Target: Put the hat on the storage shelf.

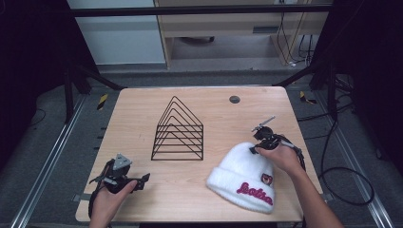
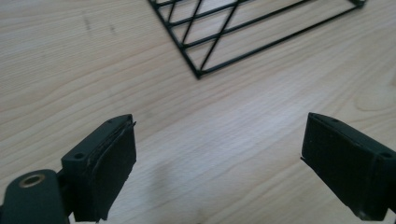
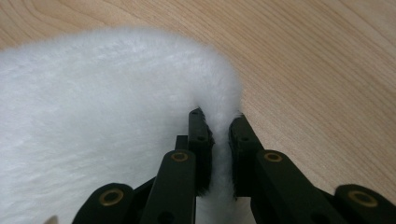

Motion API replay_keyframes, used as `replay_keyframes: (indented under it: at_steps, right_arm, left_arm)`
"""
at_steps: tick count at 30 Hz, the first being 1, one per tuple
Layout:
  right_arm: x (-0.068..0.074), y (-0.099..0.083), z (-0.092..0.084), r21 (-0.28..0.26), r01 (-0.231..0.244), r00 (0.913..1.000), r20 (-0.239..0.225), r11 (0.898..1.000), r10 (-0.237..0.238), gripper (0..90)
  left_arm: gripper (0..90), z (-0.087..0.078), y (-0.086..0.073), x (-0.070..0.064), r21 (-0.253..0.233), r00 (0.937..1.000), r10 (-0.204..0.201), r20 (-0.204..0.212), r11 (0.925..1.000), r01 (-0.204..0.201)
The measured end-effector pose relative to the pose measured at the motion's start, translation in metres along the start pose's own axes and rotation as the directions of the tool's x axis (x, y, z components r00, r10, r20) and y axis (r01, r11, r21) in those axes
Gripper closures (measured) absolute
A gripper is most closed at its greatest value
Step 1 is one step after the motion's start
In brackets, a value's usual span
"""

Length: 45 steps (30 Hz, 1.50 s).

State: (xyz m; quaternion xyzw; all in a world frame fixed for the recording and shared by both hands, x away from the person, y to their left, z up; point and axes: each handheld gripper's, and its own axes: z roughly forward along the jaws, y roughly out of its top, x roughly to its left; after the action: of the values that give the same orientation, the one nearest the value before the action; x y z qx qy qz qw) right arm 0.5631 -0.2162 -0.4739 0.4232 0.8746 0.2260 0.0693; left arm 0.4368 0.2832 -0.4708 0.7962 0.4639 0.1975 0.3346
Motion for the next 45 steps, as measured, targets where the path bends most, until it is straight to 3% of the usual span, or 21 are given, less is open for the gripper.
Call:
replay_keyframes:
  at_steps: [11,18,21,26,30,31,32,34,36,38,43,45]
  right_arm:
    - [0.002,-0.001,-0.006,-0.050,-0.004,0.9999,0.009,0.999,0.004,84.2]
    - [0.006,-0.002,-0.020,-0.107,0.007,0.9999,0.011,0.994,-0.006,84.4]
    - [0.013,-0.004,-0.036,-0.161,0.013,0.9999,0.000,0.987,-0.013,84.5]
    - [0.019,-0.006,-0.051,-0.200,0.037,0.9993,0.000,0.979,-0.037,84.5]
    - [0.032,-0.004,-0.074,-0.261,0.081,0.9966,0.005,0.962,-0.082,84.6]
    - [0.032,-0.004,-0.074,-0.261,0.081,0.9966,0.005,0.962,-0.082,84.6]
    - [0.038,-0.002,-0.083,-0.290,0.100,0.9947,0.004,0.952,-0.103,84.6]
    - [0.041,-0.001,-0.088,-0.300,0.106,0.9939,0.002,0.948,-0.110,84.6]
    - [0.052,0.001,-0.101,-0.338,0.125,0.9912,0.000,0.933,-0.133,84.7]
    - [0.055,0.002,-0.104,-0.348,0.128,0.9905,-0.002,0.929,-0.137,84.7]
    - [0.070,0.007,-0.126,-0.396,0.167,0.9835,0.003,0.903,-0.181,84.7]
    - [0.072,0.008,-0.130,-0.403,0.175,0.9821,0.006,0.898,-0.188,84.7]
  left_arm:
    - [7.2,0.008,-0.005,0.029,0.000,0.9982,-0.050,-0.033,0.9988,0.050]
    - [7.1,0.010,-0.009,0.034,0.003,0.9974,-0.062,-0.037,0.9981,0.062]
    - [7.1,0.011,-0.009,0.033,0.001,0.9976,-0.061,-0.034,0.9982,0.061]
    - [7.1,0.011,-0.008,0.031,0.005,0.9983,-0.051,-0.030,0.9987,0.051]
    - [6.8,0.010,-0.005,0.031,0.007,0.9984,-0.049,-0.027,0.9988,0.049]
    - [6.8,0.010,-0.005,0.031,0.007,0.9984,-0.049,-0.027,0.9988,0.049]
    - [6.8,0.010,-0.005,0.030,0.005,0.9985,-0.049,-0.026,0.9988,0.049]
    - [6.8,0.009,-0.005,0.030,0.003,0.9984,-0.050,-0.026,0.9988,0.050]
    - [6.8,0.008,-0.004,0.029,0.005,0.9987,-0.045,-0.023,0.9990,0.045]
    - [6.8,0.007,-0.004,0.029,0.004,0.9988,-0.045,-0.020,0.9990,0.045]
    - [6.8,0.001,0.000,0.028,-0.006,0.9992,-0.036,-0.017,0.9993,0.036]
    - [6.8,0.000,0.001,0.027,-0.011,0.9992,-0.037,-0.018,0.9993,0.037]
